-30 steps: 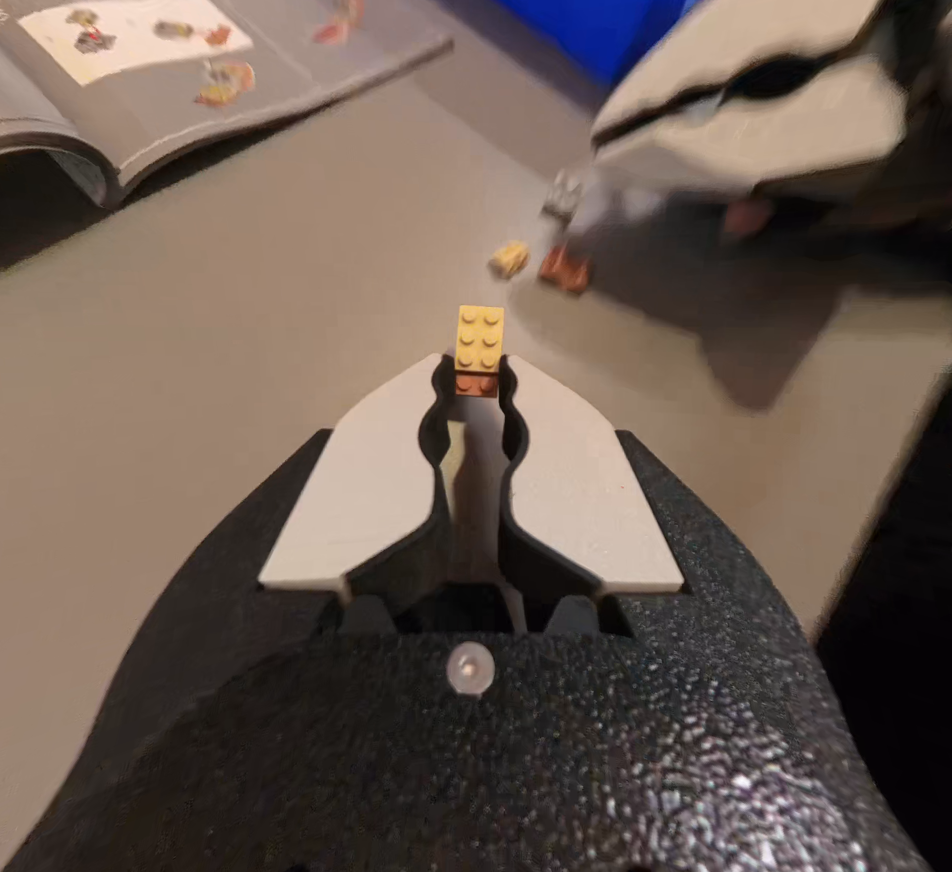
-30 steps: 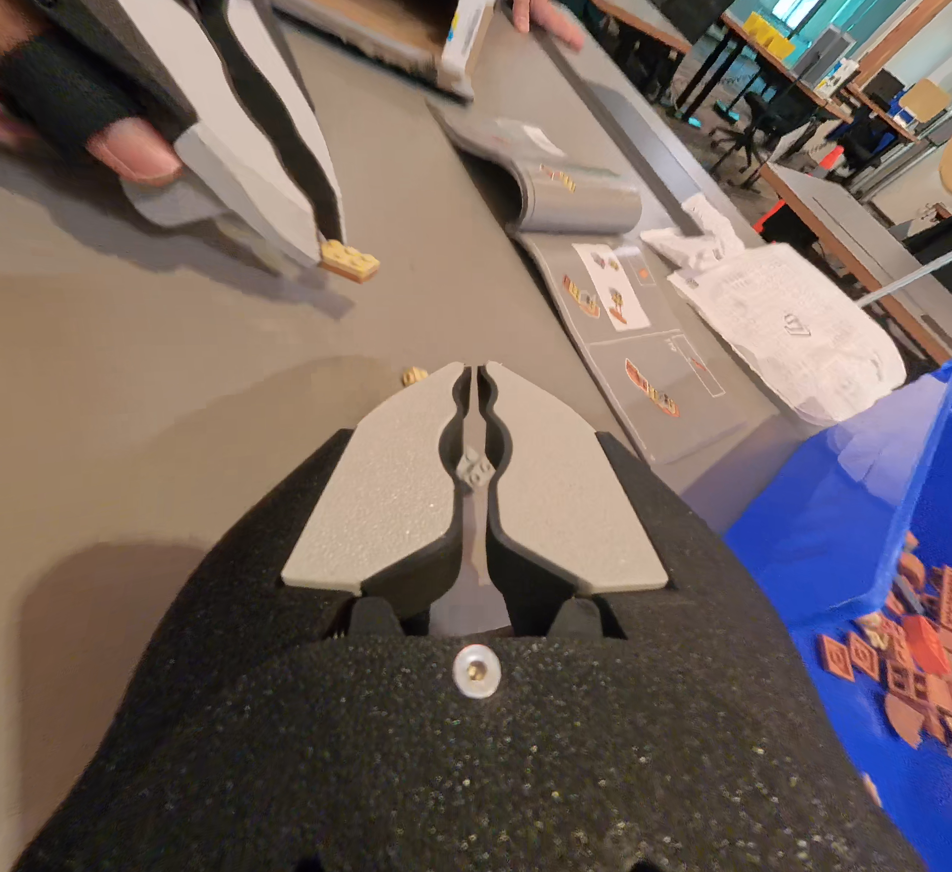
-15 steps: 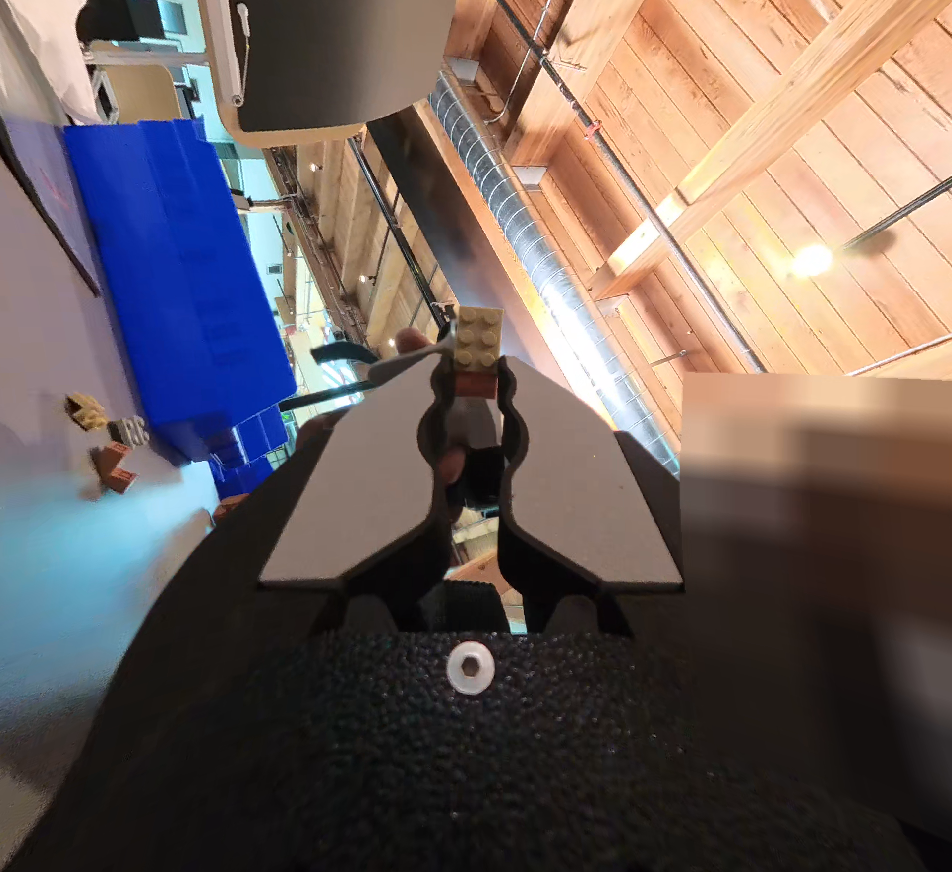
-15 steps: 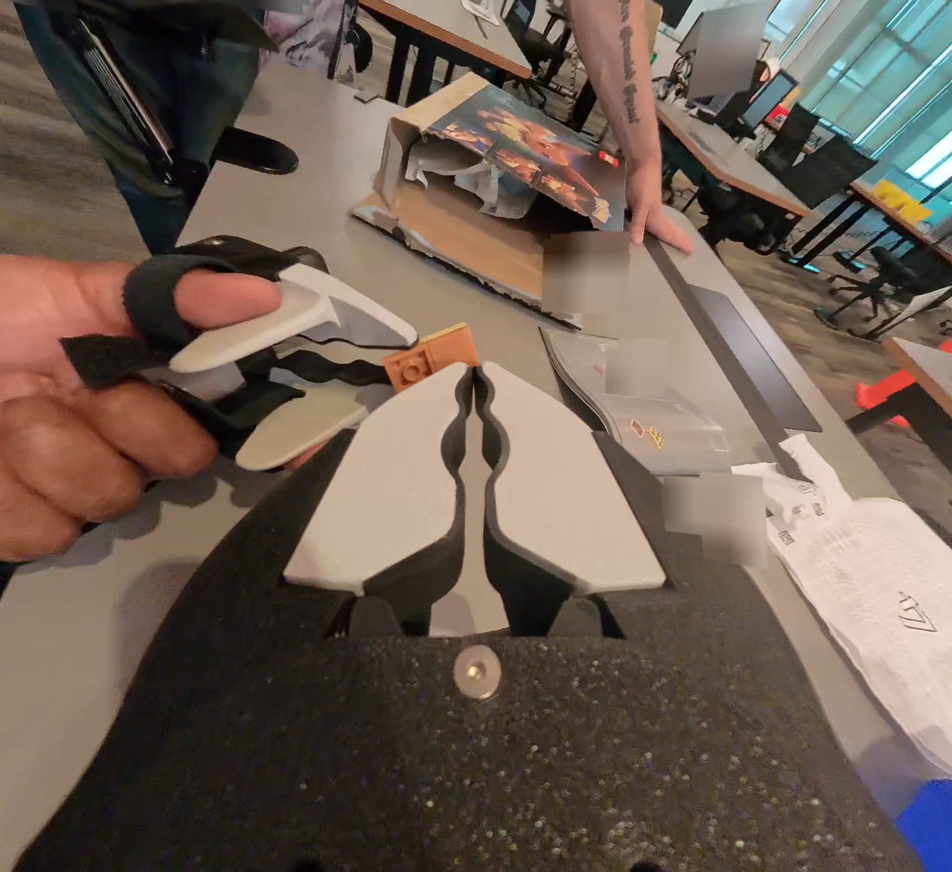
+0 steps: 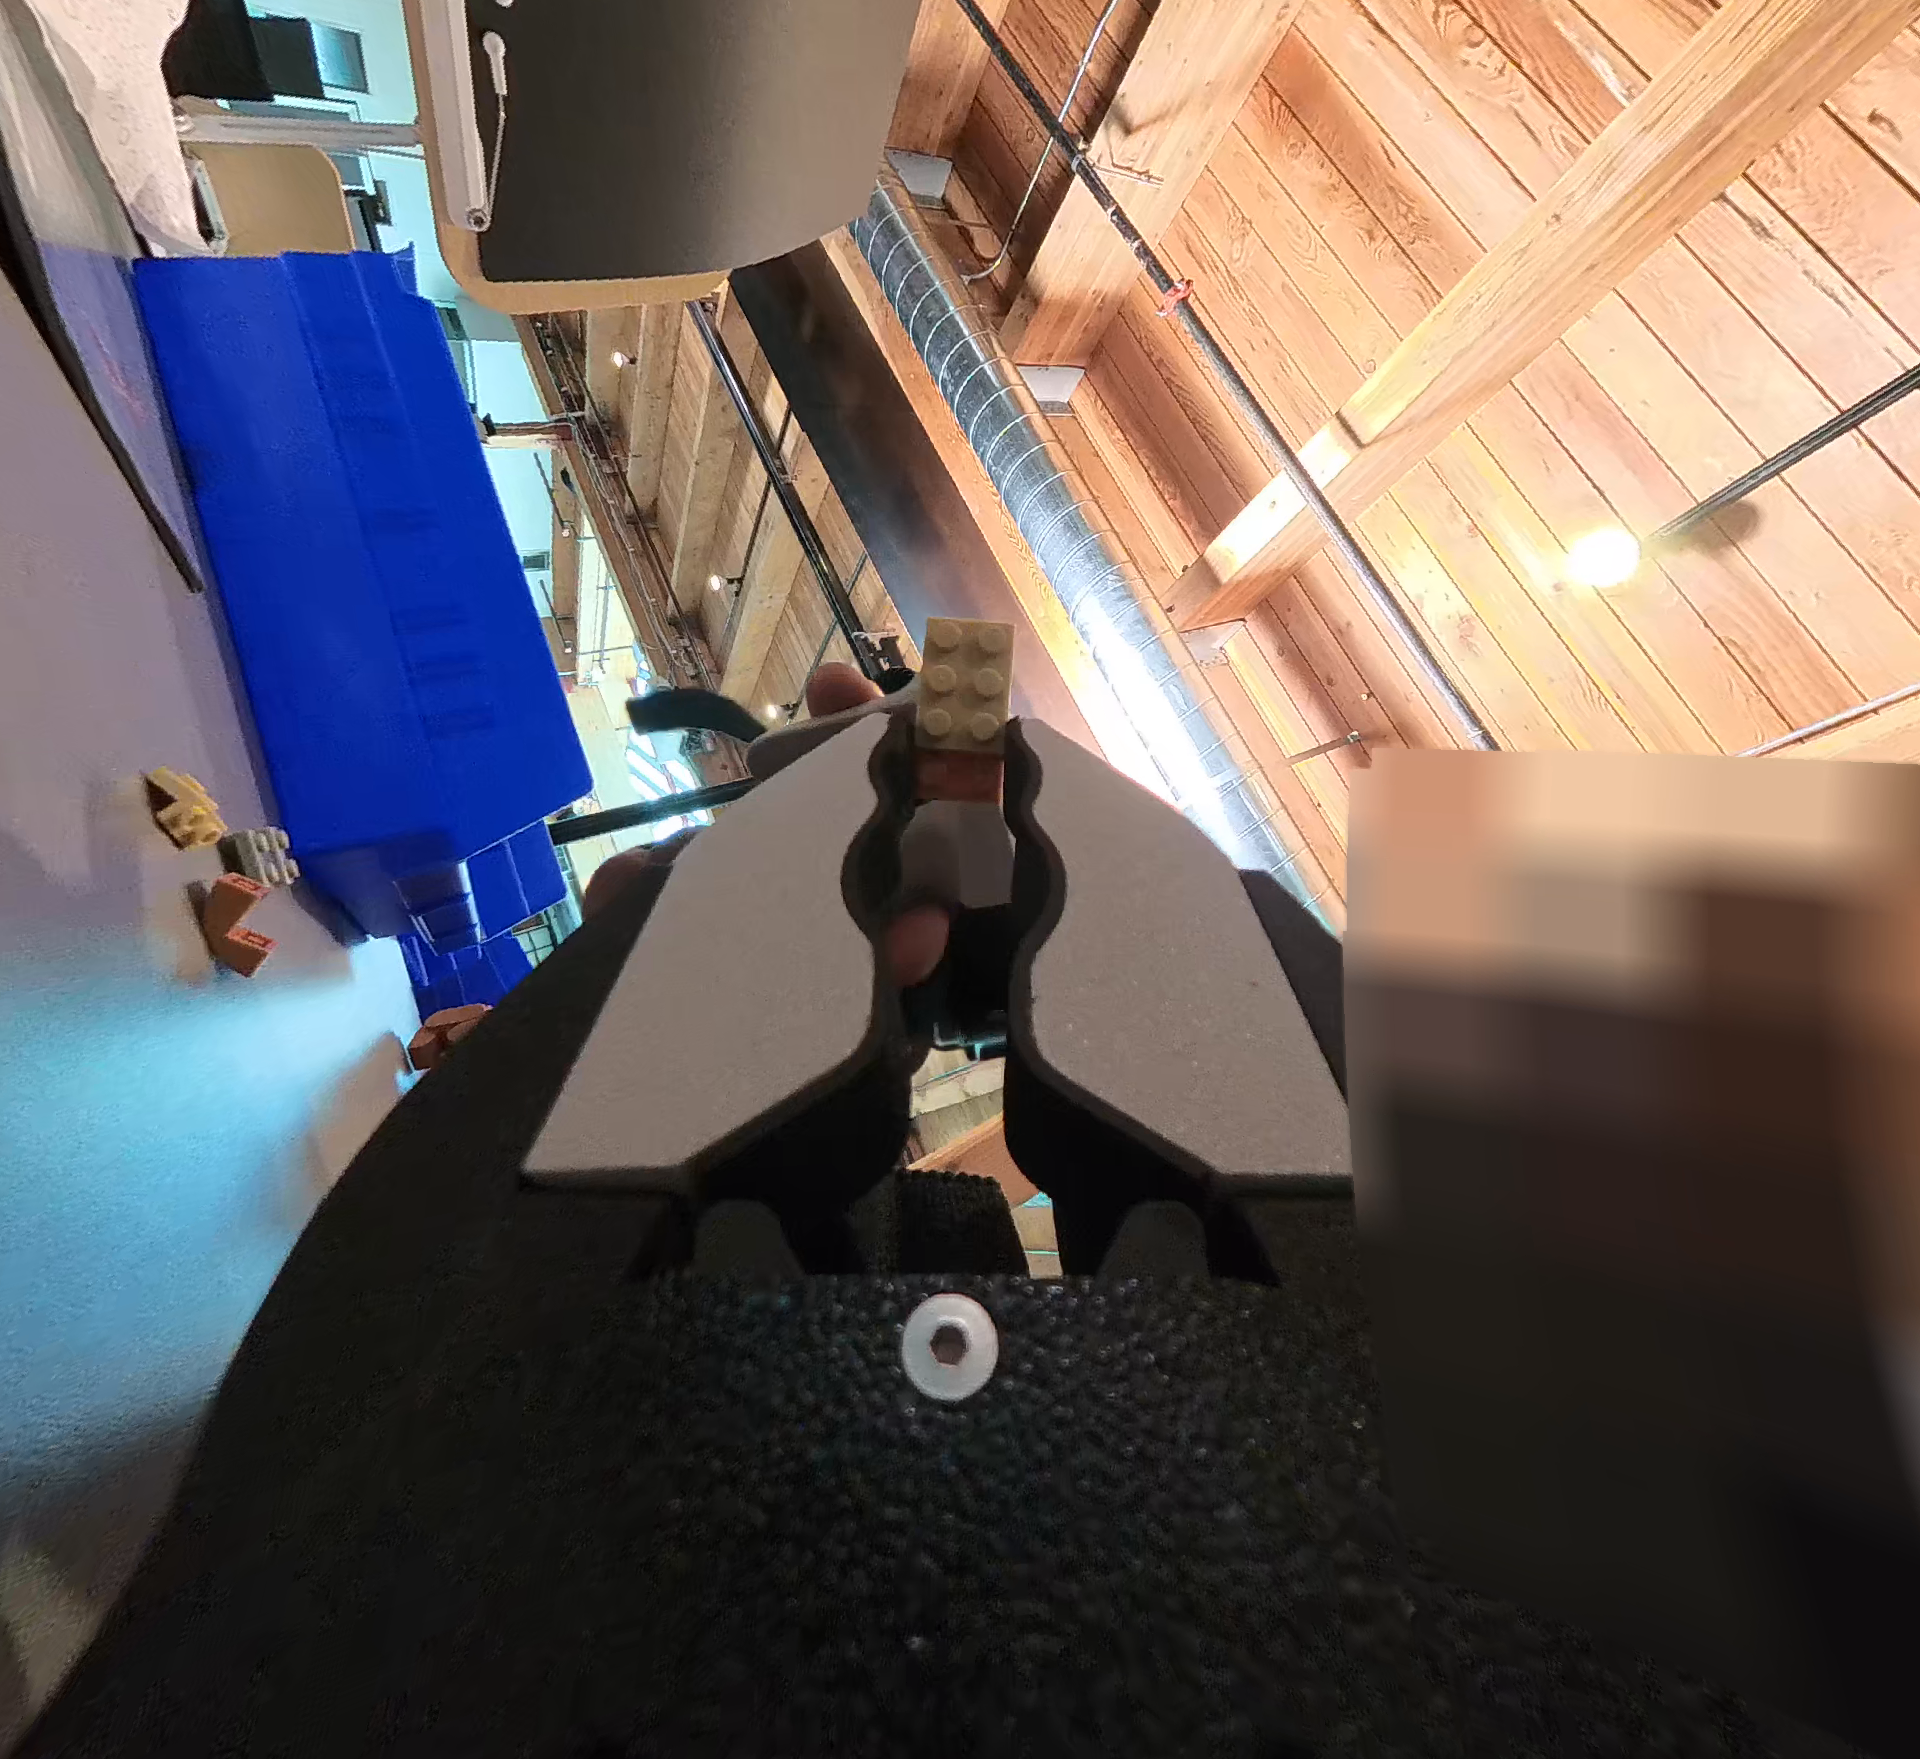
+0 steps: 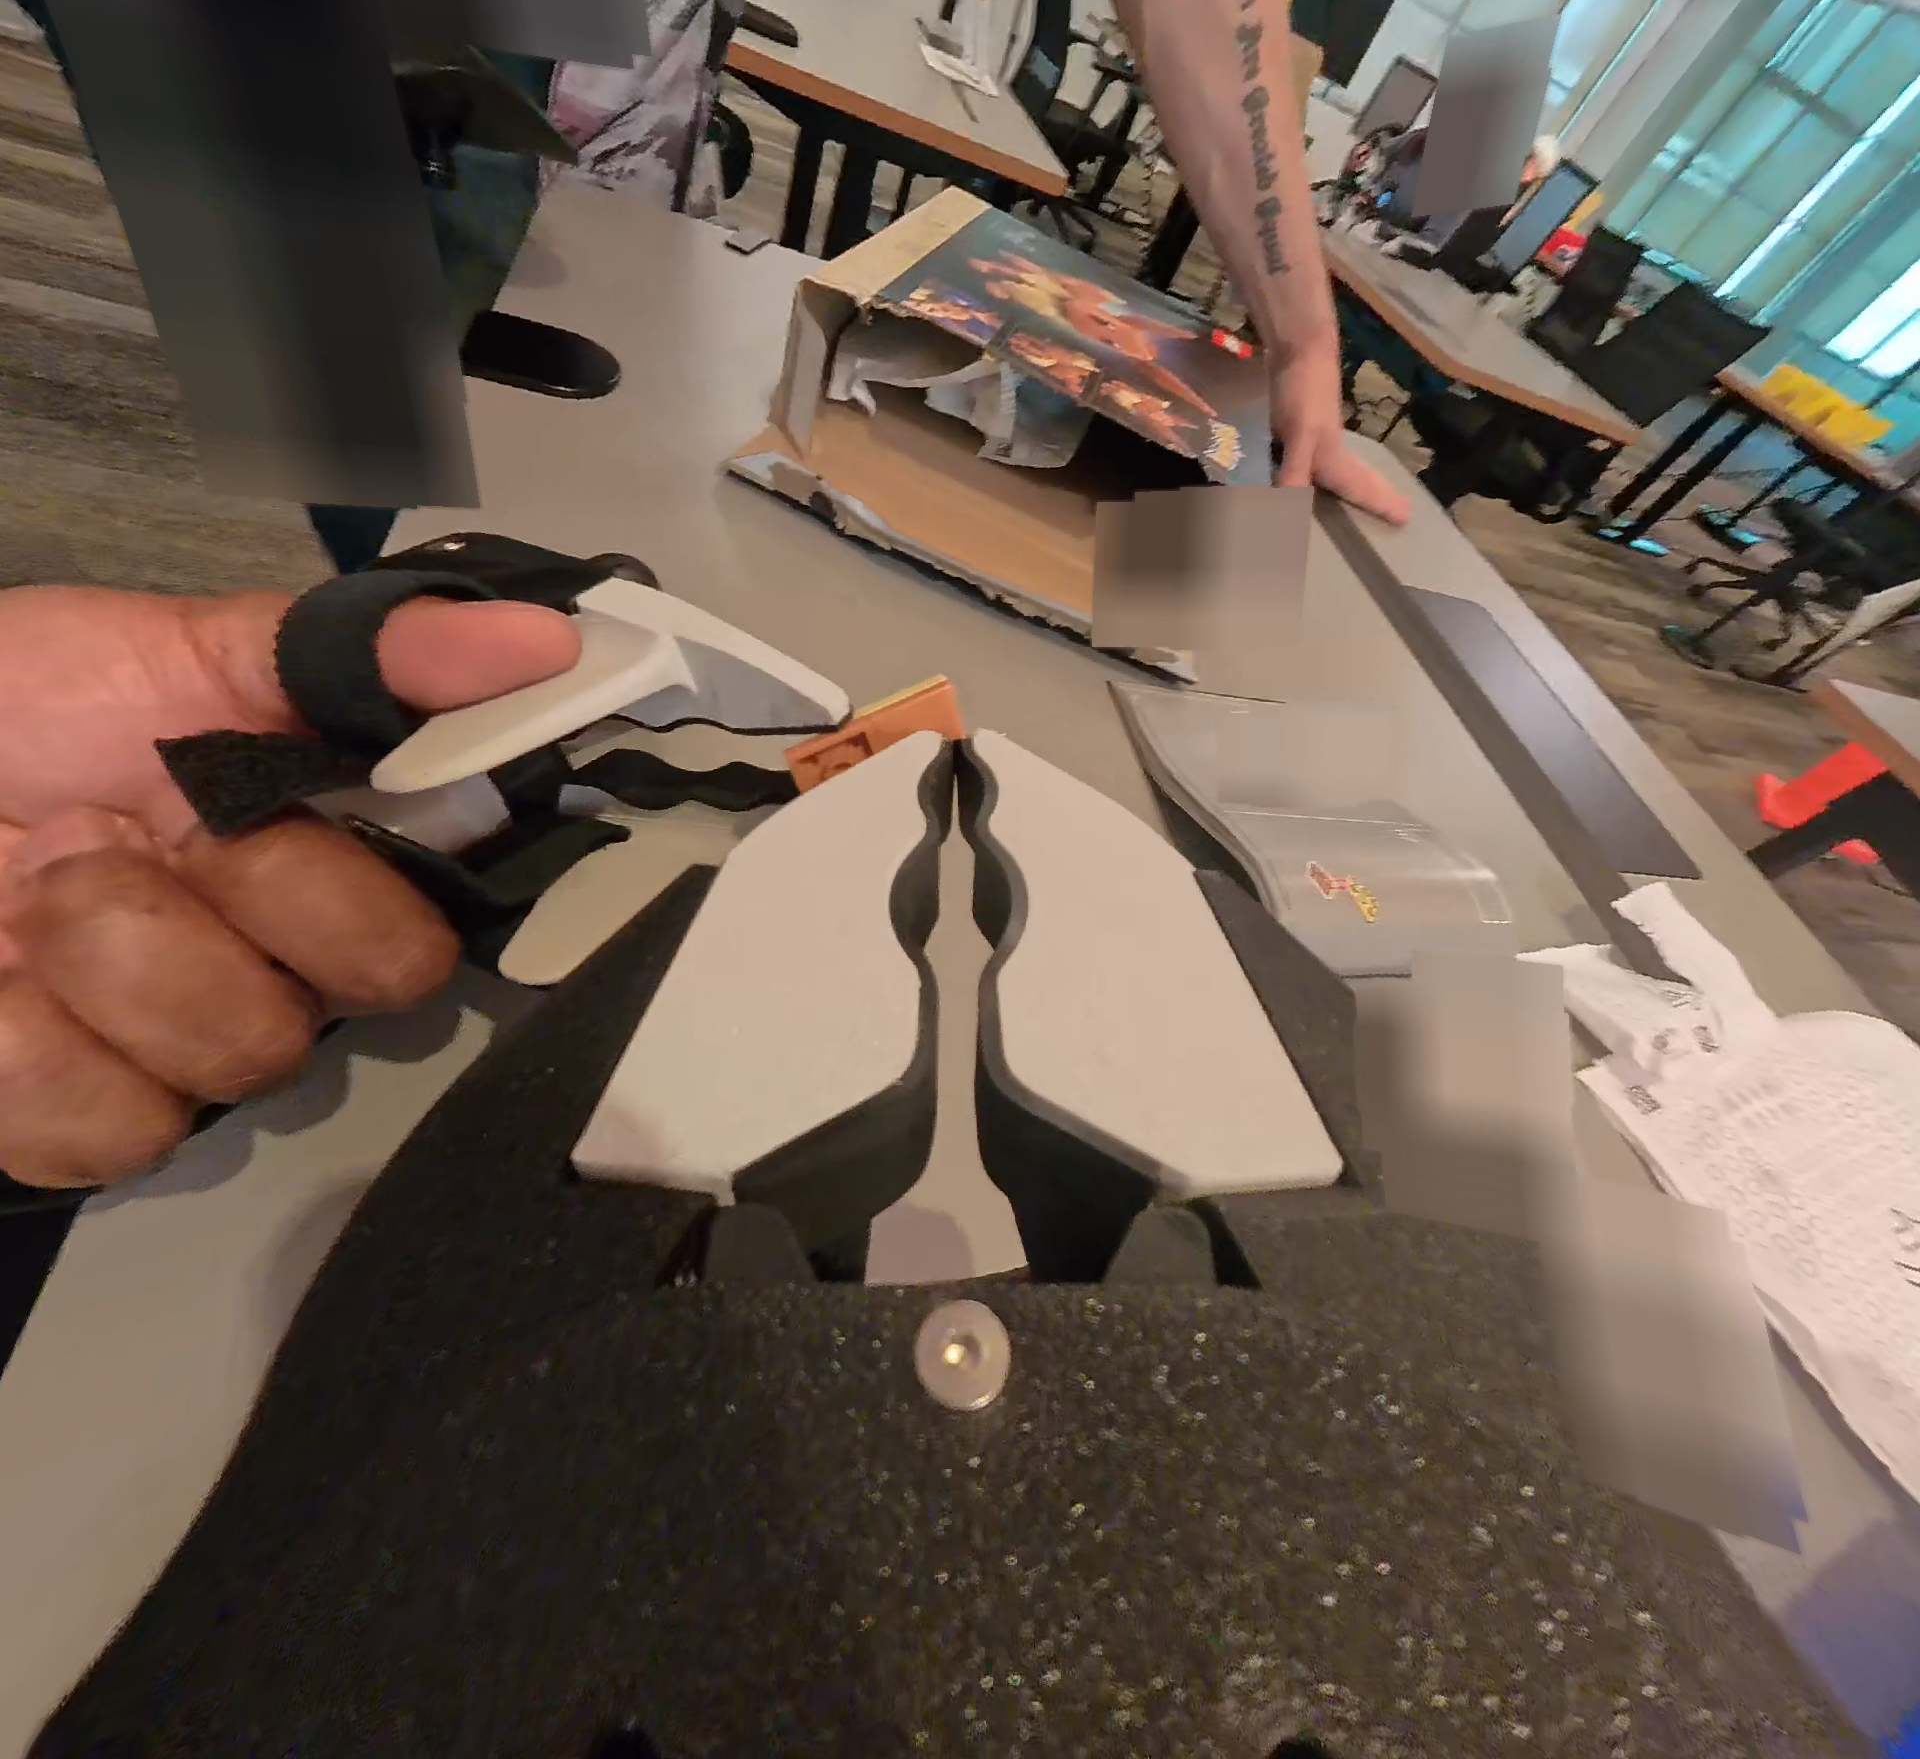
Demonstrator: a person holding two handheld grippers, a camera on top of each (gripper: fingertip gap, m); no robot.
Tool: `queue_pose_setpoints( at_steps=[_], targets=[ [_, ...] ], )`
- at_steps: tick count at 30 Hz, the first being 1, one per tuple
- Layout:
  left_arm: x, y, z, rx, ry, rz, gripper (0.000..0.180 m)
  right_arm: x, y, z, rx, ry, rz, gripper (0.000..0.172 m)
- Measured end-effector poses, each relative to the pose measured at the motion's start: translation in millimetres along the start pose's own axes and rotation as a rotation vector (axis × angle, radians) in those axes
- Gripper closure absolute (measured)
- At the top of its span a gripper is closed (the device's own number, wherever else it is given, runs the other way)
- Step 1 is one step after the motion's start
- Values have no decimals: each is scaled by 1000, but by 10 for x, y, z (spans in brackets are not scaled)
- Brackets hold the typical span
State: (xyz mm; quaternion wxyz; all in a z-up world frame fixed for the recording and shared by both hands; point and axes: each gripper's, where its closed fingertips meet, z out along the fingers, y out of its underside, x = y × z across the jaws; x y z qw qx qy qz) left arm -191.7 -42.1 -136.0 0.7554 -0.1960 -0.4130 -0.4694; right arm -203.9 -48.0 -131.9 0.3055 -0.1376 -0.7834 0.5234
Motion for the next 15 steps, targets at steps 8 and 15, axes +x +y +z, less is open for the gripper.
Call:
queue_pose_setpoints(
  at_steps=[8, 15],
  targets=[
    [-11, -17, 3, 8, -33, 46, 165, 1, 24, 31, 5, 3, 10, 172],
    [7, -373, -23, 107, -116, 198, 165, 505, 64, 408, -63, 47, 81, 172]
  ],
)
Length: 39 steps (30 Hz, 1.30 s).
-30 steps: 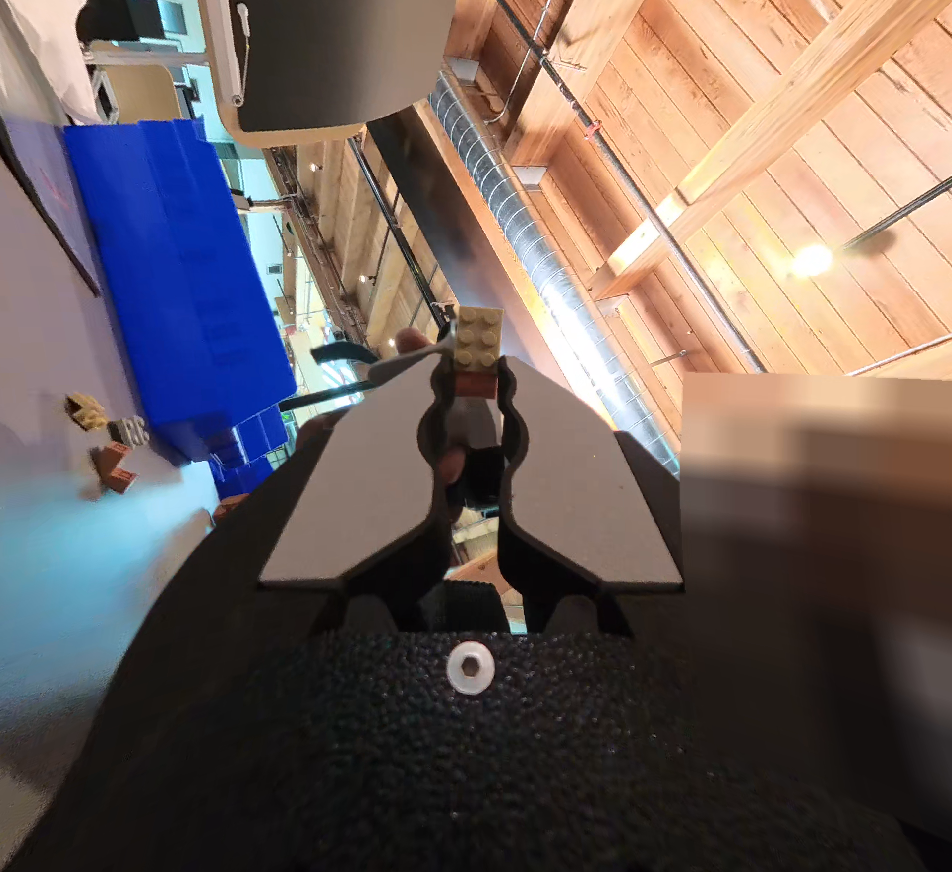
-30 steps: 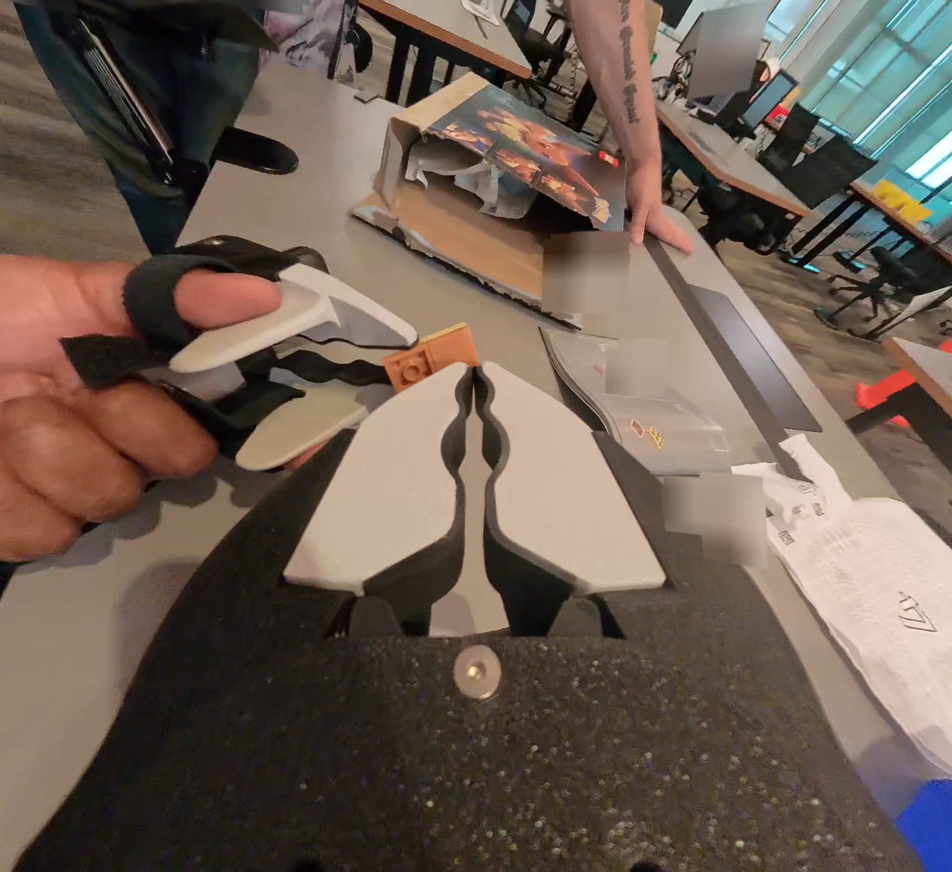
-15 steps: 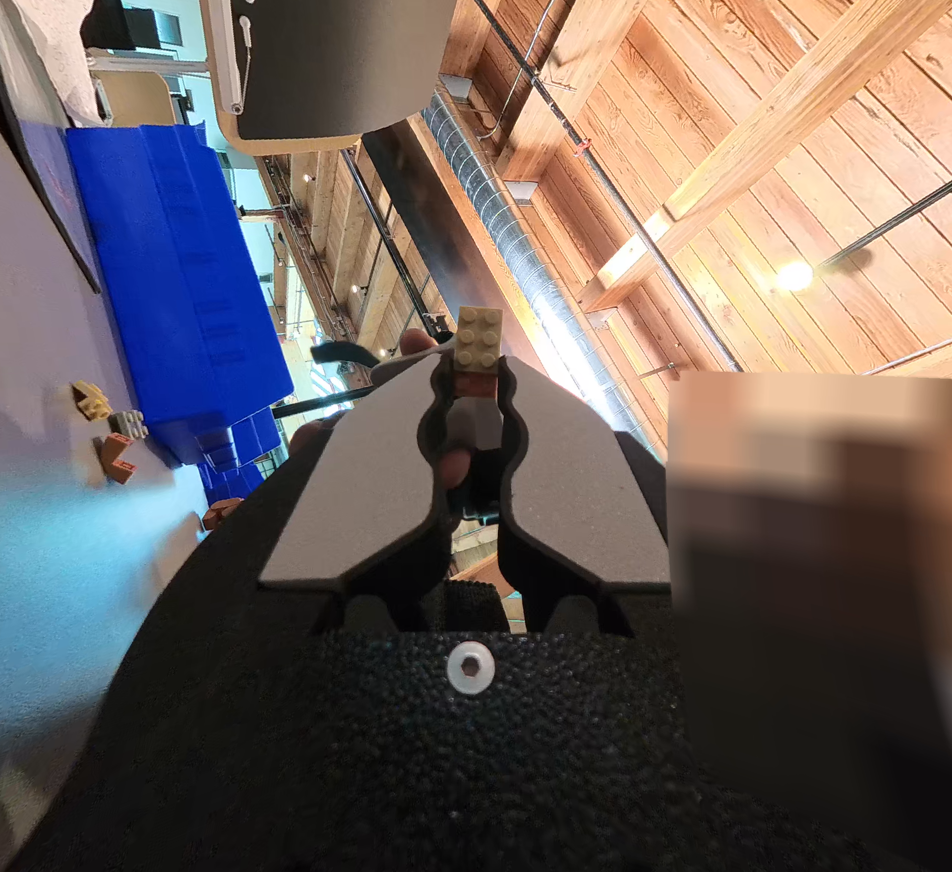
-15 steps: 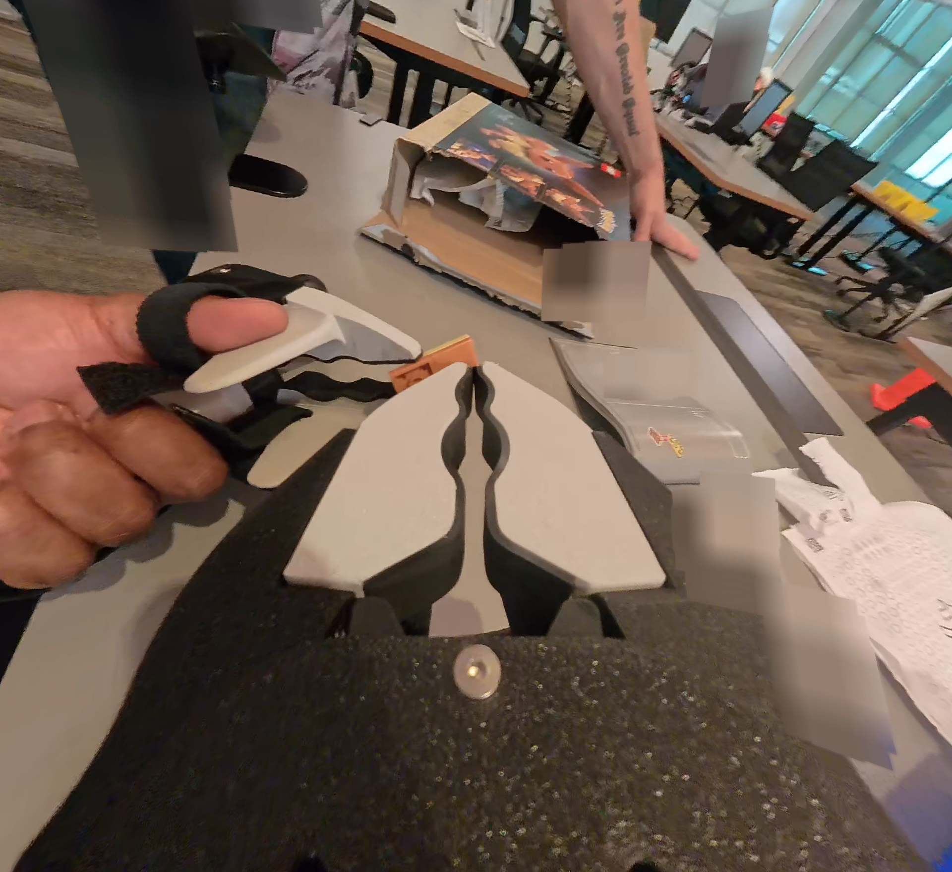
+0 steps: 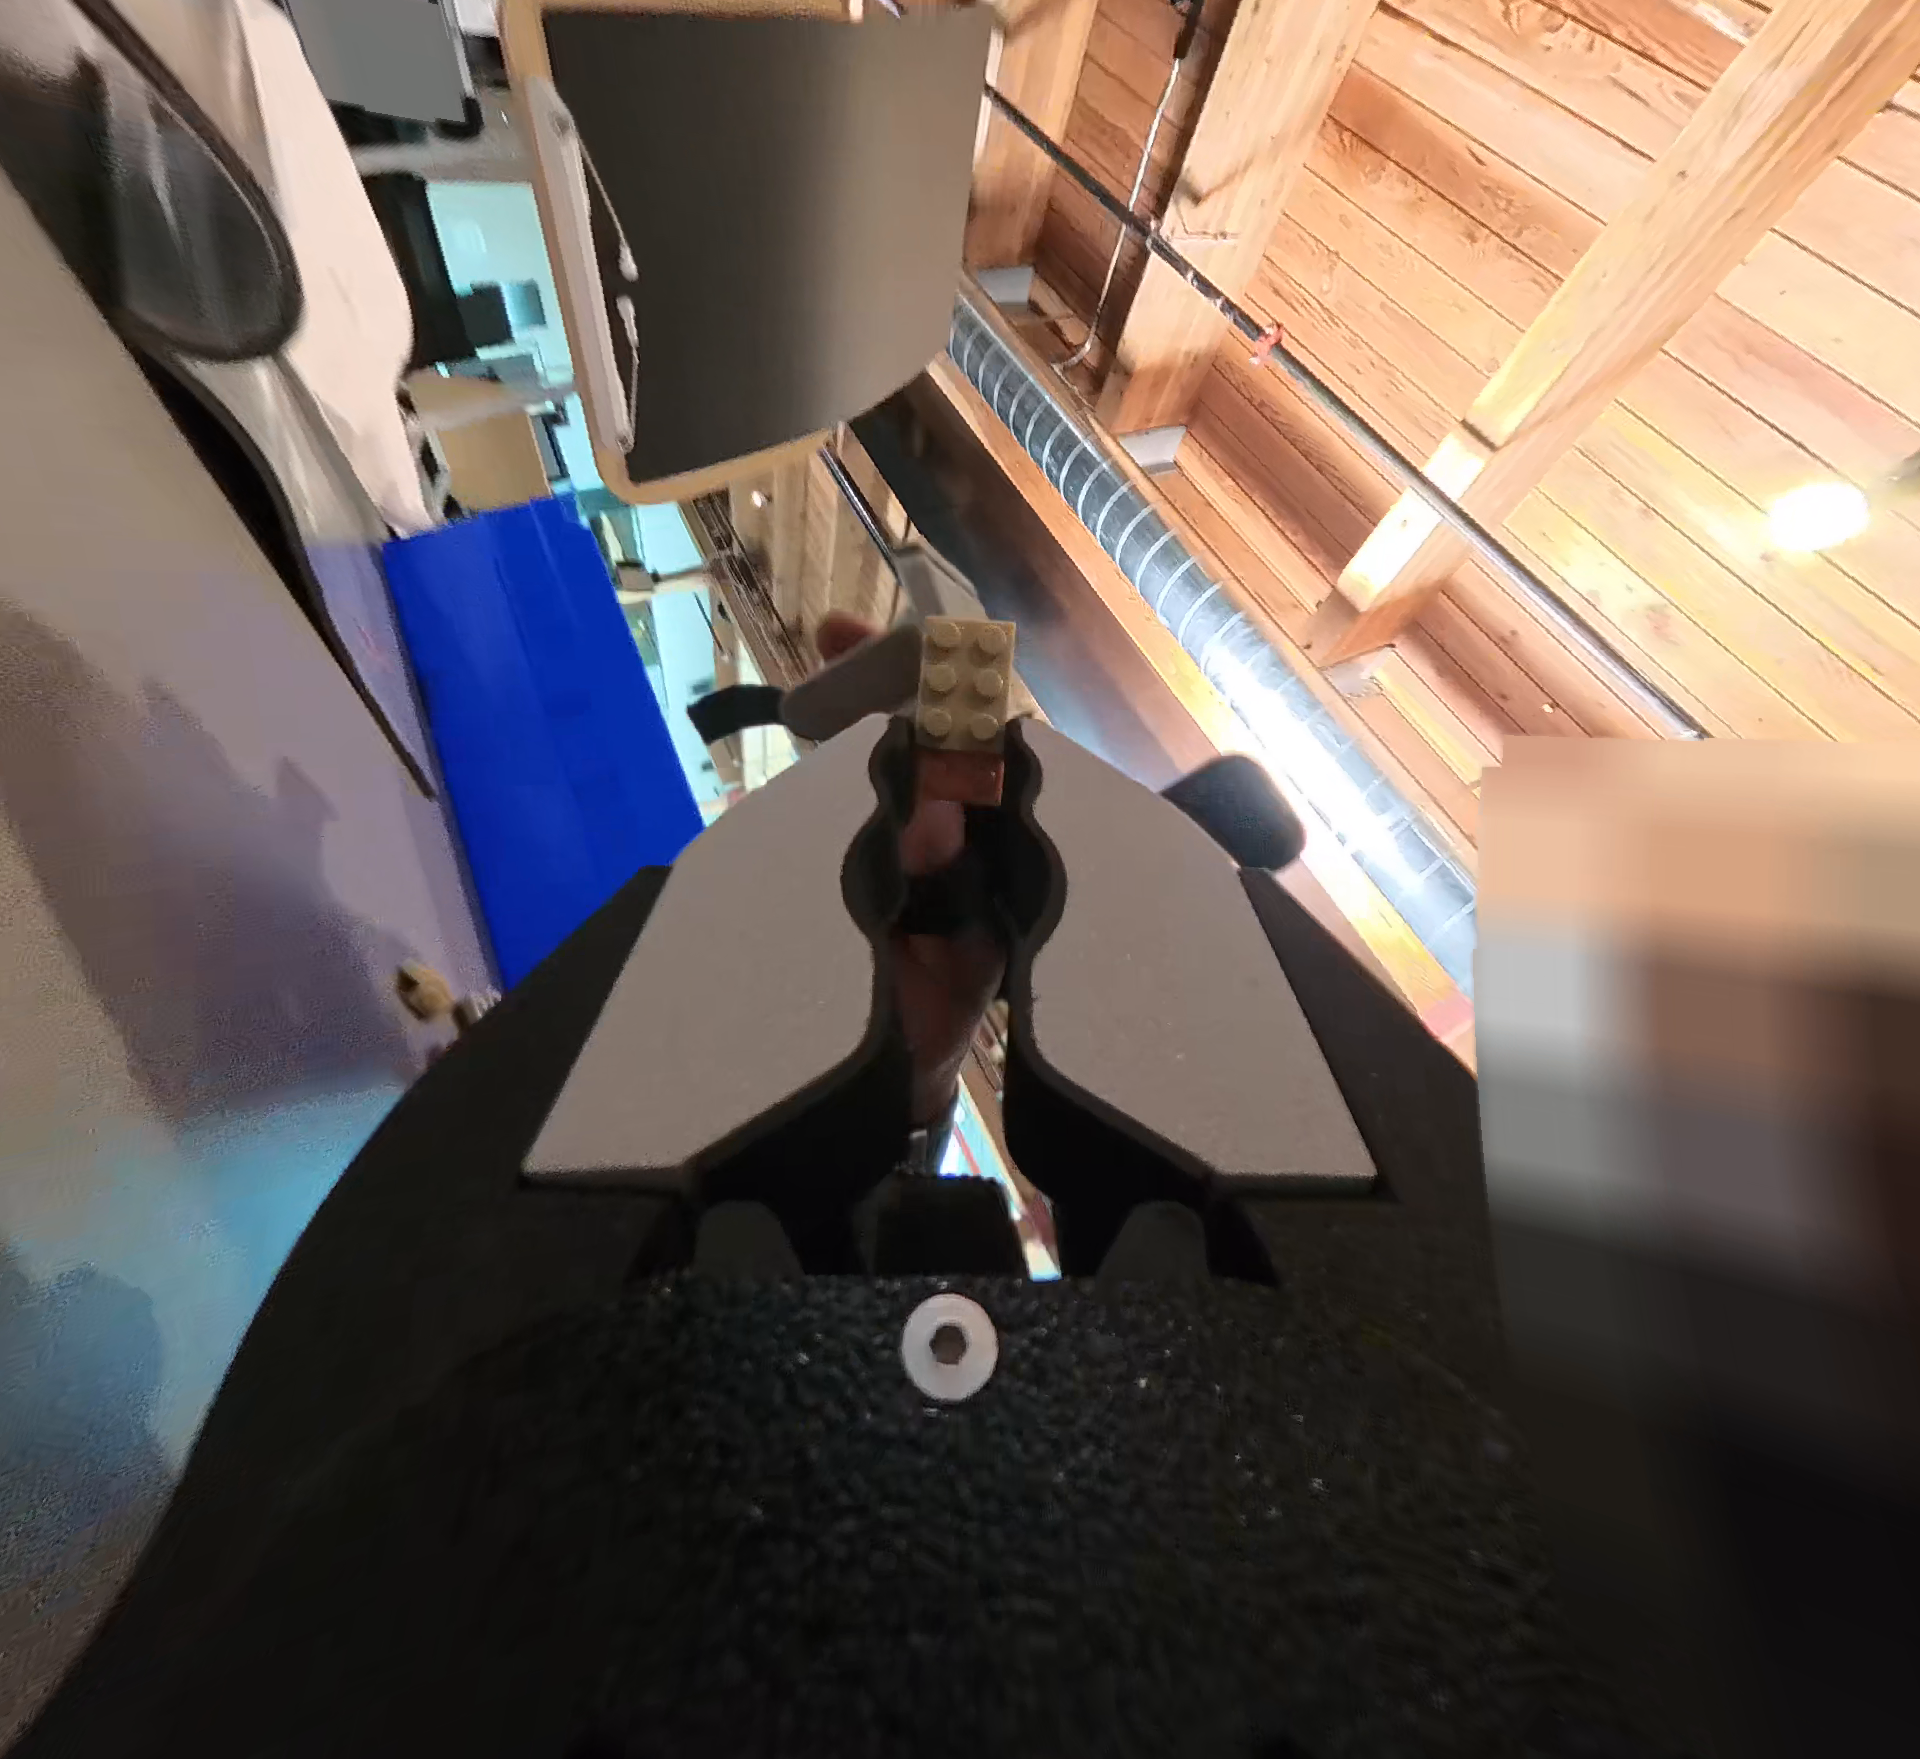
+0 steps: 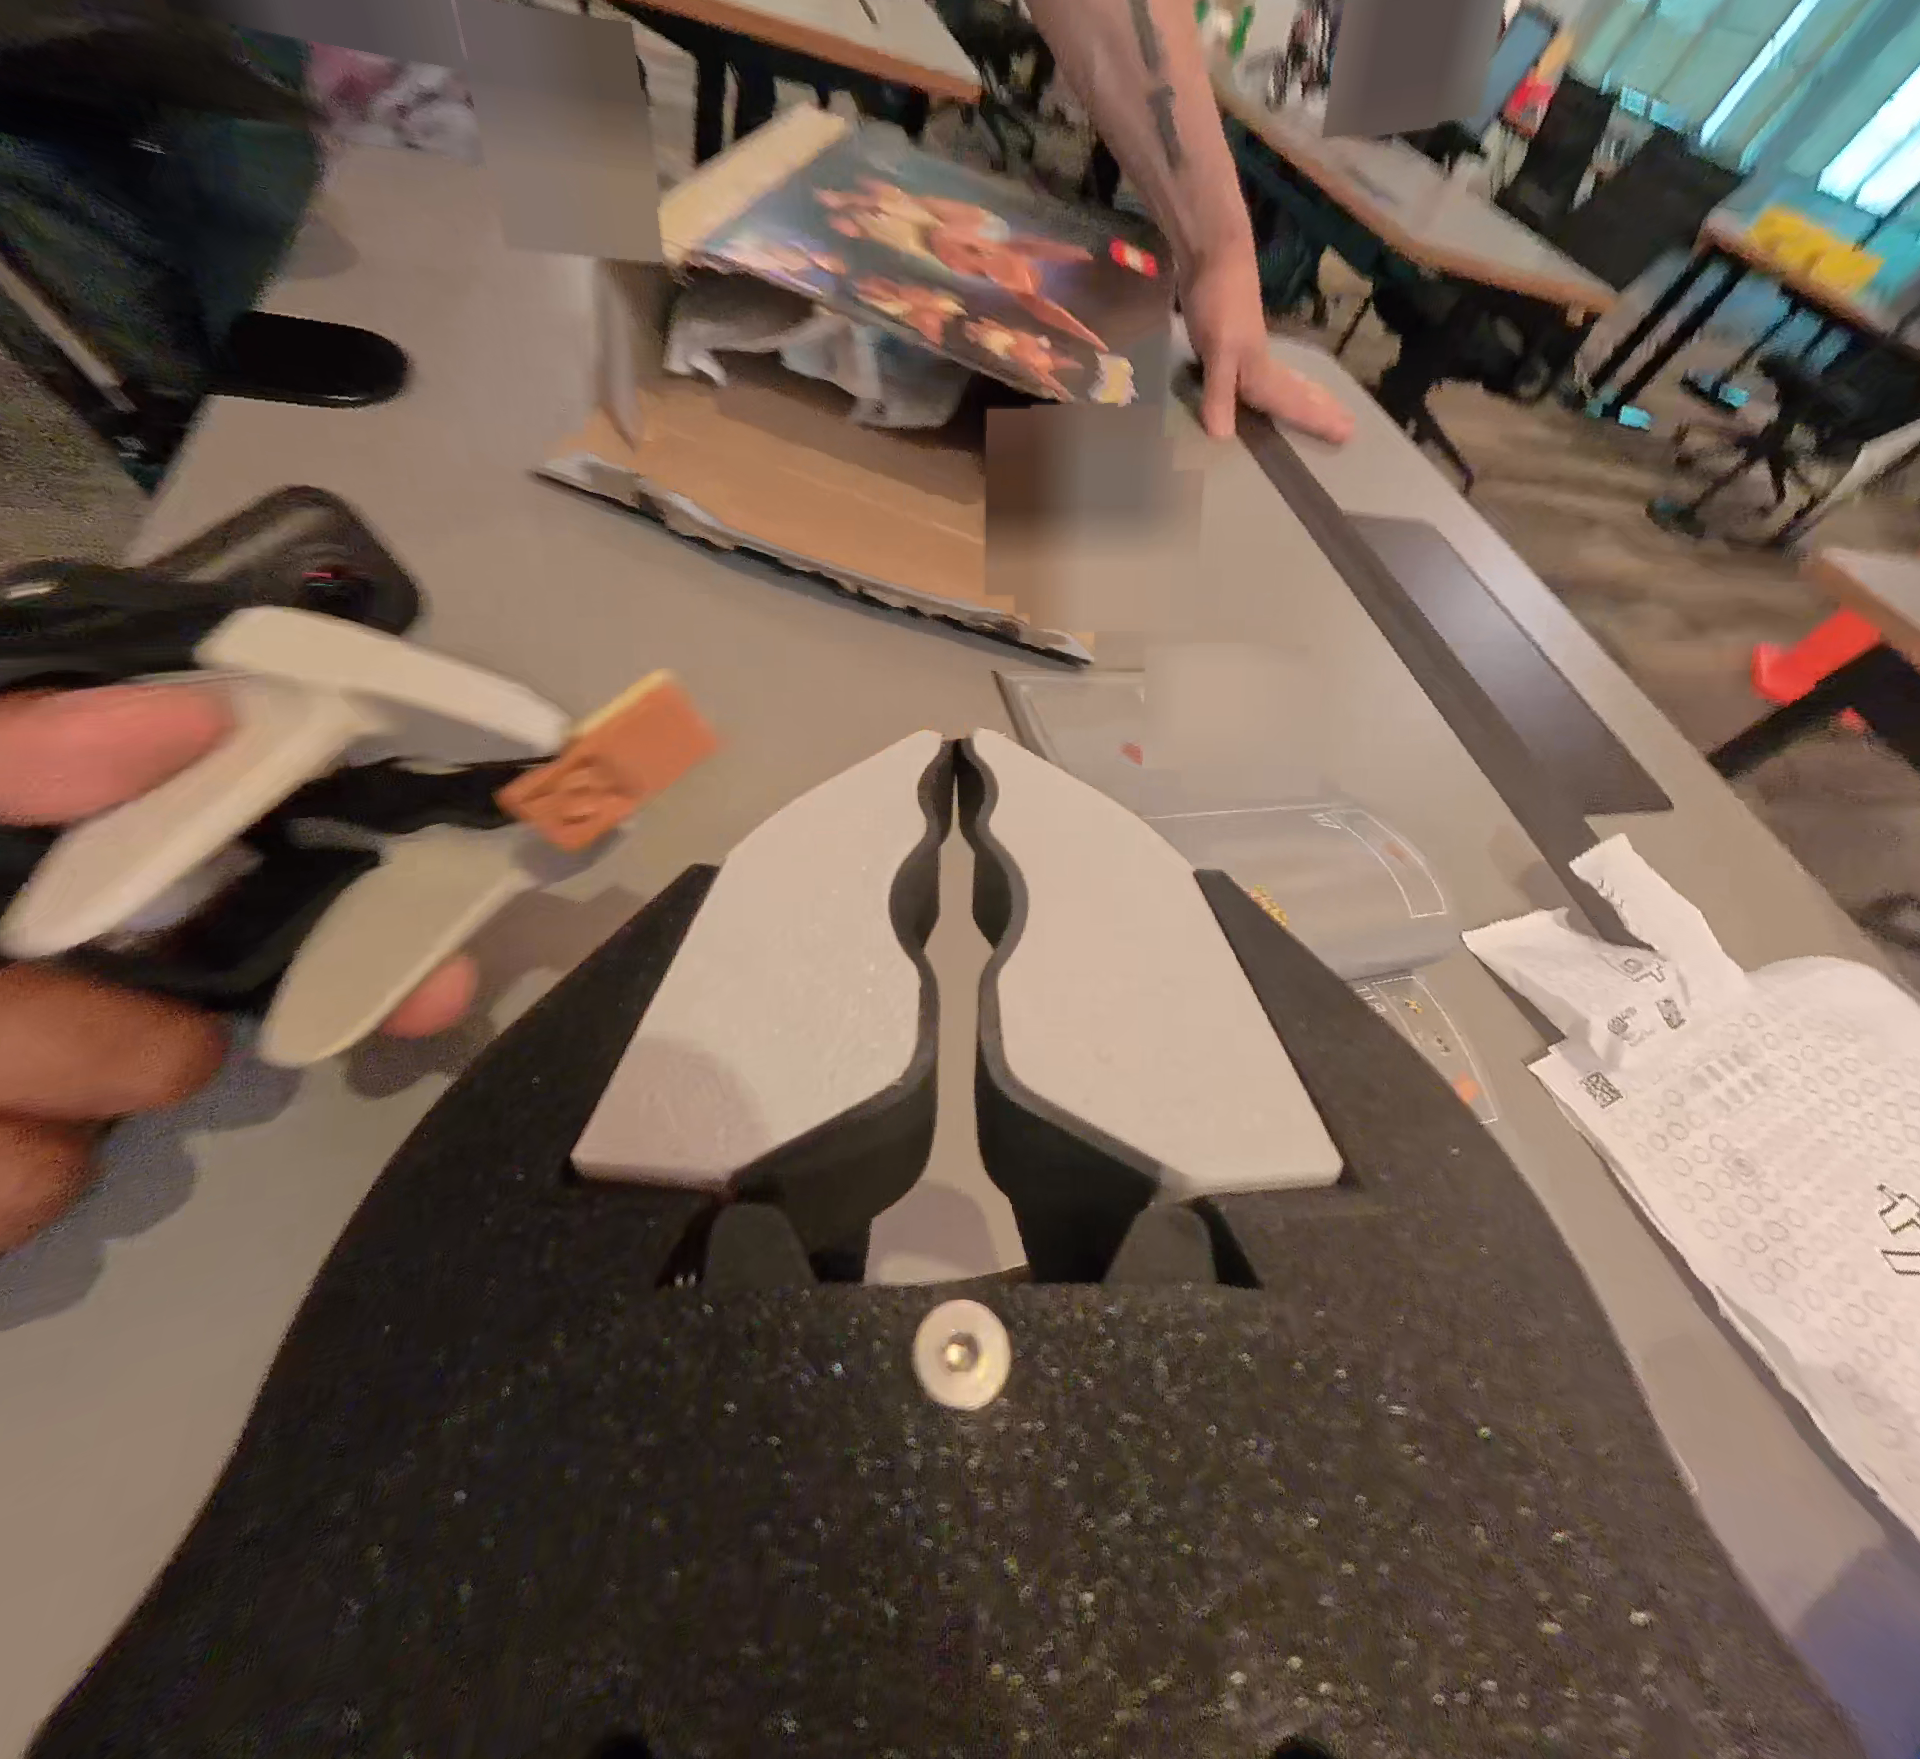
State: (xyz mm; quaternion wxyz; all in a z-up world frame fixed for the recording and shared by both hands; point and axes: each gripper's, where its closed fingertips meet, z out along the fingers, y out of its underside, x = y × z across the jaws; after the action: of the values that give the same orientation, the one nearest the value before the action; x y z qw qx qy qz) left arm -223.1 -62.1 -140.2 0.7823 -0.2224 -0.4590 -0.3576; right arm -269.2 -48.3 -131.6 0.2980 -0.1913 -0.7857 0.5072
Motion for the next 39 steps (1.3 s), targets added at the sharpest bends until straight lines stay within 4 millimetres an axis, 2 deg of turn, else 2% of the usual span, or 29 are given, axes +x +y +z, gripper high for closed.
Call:
queue_pose_setpoints(
  at_steps=[4, 8, 13, 17, 25, 33, 36, 39],
  targets=[
    [-78, -260, 56, 62, -61, 56, 165, 435, 176, 560, -156, 50, 19, 172],
    [-175, -408, 51, 93, -135, 107, 165, 659, 432, 992, -317, 68, 8, 172],
    [-271, -497, 20, 78, -178, 132, 165, 686, 654, 1299, -465, 35, -14, 172],
    [-292, -545, -10, 72, -172, 139, 165, 710, 773, 1413, -516, 21, 4, 172],
    [-316, -539, -43, 59, -176, 149, 165, 702, 878, 1461, -537, 14, 16, 172],
    [-314, -529, -48, 51, -184, 165, 165, 702, 842, 1399, -514, 9, 33, 172],
    [-204, -456, 1, -61, -199, 351, 165, 562, 660, 1135, -448, -41, 63, 172],
    [-98, -306, 23, -321, -238, 735, 165, 284, 409, 659, -323, -166, 125, 171]
  ],
)
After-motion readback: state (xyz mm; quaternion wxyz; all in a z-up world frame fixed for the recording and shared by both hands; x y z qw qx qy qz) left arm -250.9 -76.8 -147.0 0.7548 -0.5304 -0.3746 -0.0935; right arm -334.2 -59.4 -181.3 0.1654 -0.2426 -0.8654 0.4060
